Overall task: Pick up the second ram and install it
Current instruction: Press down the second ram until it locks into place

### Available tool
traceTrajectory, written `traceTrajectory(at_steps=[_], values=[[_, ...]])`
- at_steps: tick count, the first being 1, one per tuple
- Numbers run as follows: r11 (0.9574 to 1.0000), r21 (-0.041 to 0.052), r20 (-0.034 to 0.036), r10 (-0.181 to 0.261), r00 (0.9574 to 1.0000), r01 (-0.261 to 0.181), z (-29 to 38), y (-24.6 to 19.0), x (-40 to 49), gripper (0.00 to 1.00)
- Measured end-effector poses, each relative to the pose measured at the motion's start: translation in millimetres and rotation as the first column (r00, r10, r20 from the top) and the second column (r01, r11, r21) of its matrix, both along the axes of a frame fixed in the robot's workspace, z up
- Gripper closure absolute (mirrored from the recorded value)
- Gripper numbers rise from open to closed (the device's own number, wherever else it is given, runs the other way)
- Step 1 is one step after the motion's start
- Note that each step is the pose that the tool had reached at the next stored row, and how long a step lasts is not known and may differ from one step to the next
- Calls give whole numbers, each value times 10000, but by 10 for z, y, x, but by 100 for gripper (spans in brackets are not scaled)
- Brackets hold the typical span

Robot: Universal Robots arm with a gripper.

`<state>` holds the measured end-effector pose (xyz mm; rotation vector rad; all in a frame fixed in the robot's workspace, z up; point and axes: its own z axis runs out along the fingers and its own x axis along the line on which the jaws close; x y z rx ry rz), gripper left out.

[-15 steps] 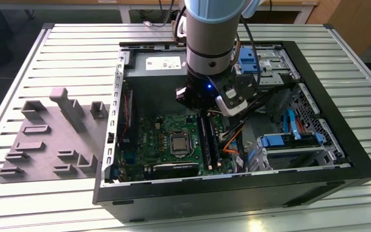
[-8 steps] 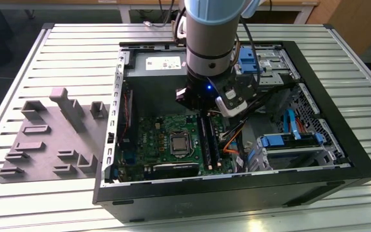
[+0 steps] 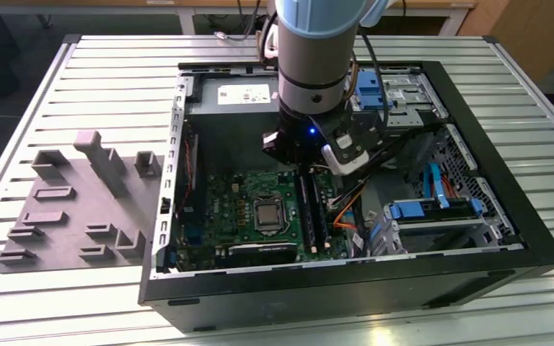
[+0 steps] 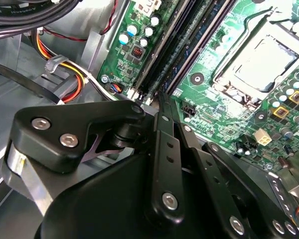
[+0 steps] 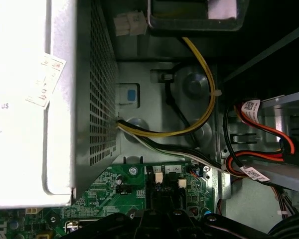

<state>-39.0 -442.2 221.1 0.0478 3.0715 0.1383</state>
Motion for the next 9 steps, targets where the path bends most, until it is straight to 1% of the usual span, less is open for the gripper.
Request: traceTrajectory(at_steps=[9], values=[[10000,-7,-3,0,10000,0,-20,-1,0,89]])
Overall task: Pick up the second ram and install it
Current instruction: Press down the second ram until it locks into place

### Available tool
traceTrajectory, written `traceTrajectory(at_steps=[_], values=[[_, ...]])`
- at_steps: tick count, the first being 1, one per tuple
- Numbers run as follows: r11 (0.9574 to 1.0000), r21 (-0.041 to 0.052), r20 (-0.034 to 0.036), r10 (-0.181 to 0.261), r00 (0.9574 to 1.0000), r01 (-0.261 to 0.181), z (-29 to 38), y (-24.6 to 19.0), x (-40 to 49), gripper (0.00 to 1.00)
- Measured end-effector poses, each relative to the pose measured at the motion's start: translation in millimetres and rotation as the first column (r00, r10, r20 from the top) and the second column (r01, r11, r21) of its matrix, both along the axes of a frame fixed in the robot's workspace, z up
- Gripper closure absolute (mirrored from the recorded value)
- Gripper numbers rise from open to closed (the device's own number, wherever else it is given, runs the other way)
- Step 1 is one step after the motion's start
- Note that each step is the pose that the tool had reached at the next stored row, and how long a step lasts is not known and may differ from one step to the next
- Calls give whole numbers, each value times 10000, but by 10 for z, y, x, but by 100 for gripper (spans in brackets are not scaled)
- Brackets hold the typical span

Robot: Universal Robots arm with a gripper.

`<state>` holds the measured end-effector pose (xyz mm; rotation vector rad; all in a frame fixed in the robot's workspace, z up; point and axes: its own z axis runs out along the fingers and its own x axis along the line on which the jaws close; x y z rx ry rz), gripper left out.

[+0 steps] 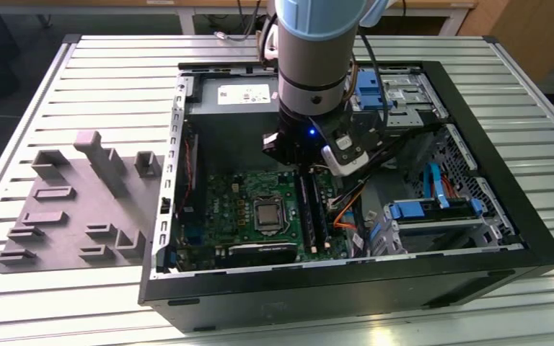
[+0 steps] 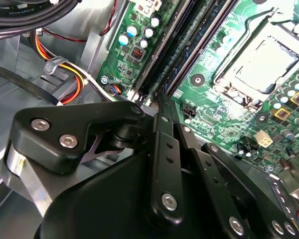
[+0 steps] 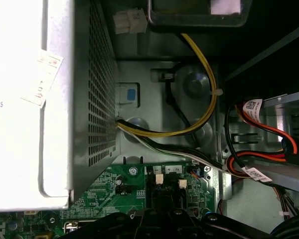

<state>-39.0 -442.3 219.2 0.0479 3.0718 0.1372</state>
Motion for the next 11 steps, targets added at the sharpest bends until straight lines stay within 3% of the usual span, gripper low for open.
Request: traceTrajectory(at_steps=[11], values=[[10000,0,0,0,10000,0,-29,0,0,89]])
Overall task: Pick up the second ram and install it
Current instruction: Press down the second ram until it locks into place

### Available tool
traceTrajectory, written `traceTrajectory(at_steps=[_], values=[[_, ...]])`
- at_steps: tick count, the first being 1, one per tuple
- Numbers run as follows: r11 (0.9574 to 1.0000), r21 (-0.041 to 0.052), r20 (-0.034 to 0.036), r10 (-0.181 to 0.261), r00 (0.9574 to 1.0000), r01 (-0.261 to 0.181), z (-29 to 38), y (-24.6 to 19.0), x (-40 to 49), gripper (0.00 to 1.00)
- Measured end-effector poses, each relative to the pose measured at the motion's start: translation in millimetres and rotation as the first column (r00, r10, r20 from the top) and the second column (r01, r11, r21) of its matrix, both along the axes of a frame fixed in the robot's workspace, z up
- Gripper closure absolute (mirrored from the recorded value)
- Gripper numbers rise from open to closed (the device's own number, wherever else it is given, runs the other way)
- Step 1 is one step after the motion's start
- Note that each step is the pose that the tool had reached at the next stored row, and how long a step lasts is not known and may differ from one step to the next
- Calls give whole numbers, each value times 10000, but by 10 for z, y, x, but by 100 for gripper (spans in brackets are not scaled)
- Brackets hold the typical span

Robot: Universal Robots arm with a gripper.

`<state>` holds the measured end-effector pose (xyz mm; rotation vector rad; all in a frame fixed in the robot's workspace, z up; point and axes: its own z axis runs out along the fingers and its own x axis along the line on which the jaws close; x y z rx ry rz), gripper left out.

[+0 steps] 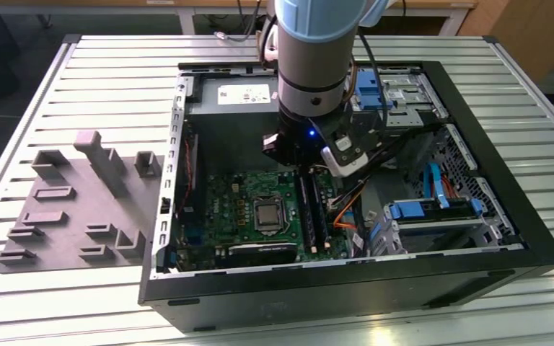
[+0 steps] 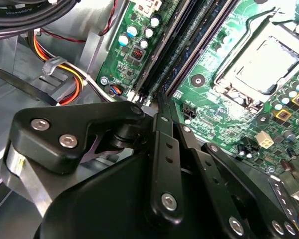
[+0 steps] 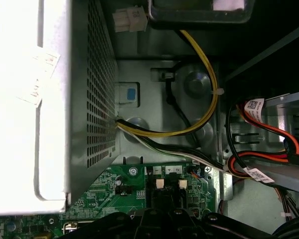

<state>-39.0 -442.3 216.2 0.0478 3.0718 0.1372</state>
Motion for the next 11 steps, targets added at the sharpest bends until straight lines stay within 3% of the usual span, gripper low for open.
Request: traceTrajectory(at_steps=[11], values=[[10000,4,2,0,10000,0,0,0,0,89]])
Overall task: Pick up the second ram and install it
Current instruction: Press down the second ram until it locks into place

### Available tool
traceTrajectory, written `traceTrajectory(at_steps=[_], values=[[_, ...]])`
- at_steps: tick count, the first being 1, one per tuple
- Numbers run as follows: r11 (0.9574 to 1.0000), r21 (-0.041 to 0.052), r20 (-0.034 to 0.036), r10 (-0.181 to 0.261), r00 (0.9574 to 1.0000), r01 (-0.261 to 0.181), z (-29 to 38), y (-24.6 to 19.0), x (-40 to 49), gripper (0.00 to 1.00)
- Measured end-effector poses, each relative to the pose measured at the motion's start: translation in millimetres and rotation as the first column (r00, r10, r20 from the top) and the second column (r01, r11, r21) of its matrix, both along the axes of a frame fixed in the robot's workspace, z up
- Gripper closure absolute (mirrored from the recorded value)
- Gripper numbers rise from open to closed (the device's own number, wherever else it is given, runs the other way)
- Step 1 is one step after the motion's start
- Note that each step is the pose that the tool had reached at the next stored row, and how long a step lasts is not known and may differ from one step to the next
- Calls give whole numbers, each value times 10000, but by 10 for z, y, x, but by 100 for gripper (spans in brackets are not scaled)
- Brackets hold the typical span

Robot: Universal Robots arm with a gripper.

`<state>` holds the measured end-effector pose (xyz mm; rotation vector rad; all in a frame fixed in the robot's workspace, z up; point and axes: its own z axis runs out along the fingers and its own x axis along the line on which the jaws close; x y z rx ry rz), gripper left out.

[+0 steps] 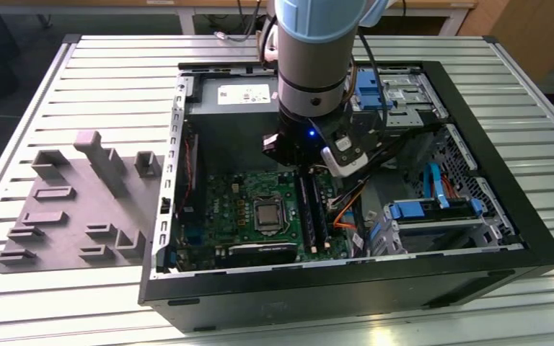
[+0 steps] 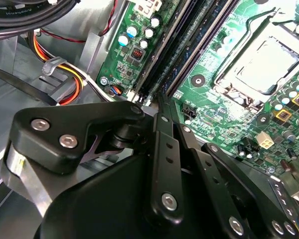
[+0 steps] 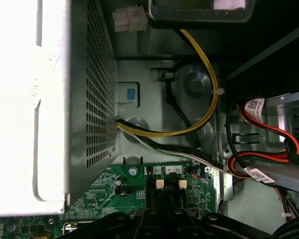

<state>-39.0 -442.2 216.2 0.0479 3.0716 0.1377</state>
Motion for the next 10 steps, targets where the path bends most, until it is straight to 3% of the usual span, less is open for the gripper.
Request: traceTrajectory(at_steps=[10], values=[[10000,-1,0,0,10000,0,122,0,0,89]])
